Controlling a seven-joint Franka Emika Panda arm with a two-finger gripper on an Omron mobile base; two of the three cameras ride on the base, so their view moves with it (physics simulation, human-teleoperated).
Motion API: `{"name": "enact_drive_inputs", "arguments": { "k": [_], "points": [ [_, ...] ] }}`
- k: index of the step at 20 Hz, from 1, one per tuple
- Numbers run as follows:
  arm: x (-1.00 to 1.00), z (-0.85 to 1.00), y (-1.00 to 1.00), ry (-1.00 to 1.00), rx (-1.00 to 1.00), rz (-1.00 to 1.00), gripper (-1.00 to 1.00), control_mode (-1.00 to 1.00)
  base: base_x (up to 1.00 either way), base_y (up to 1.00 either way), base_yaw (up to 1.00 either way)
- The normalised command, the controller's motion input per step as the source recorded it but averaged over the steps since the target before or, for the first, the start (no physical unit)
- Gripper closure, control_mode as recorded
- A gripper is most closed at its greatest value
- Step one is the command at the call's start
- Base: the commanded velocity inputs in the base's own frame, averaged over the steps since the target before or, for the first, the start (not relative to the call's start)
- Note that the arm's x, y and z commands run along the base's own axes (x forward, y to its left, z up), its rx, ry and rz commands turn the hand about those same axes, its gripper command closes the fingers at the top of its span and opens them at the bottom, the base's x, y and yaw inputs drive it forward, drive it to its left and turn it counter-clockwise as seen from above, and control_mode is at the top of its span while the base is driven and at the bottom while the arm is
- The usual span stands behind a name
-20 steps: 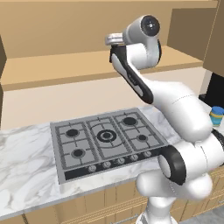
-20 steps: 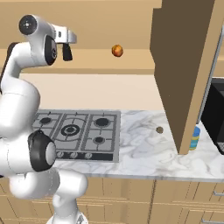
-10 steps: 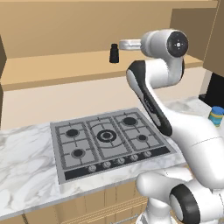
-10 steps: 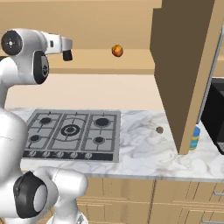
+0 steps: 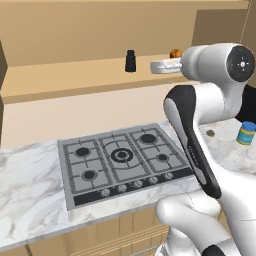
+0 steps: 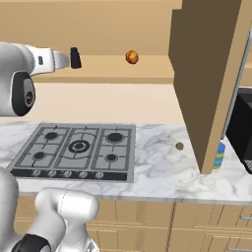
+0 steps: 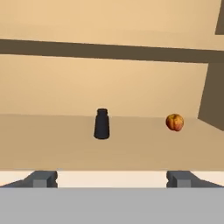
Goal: Pick the shaker and mayonnaise from the counter and place them in the cabinet.
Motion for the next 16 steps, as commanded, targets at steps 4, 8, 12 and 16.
{"name": "enact_drive_inputs", "arguments": {
  "k": [4, 8, 12, 16],
  "points": [
    [-1.00, -0.73, 0.02, 0.02, -0.13, 0.04, -1.00, -1.00, 0.00, 0.00, 0.00],
    [-1.00, -0.48, 0.00, -0.02, -0.05, 0.06, -1.00, -1.00, 0.00, 0.00, 0.00],
    [-0.97, -0.19, -0.03, -0.16, 0.00, 0.07, -1.00, -1.00, 0.00, 0.00, 0.00],
    [-0.22, 0.00, 0.00, -0.07, 0.00, 0.01, -1.00, -1.00, 0.00, 0.00, 0.00]
  ]
}}
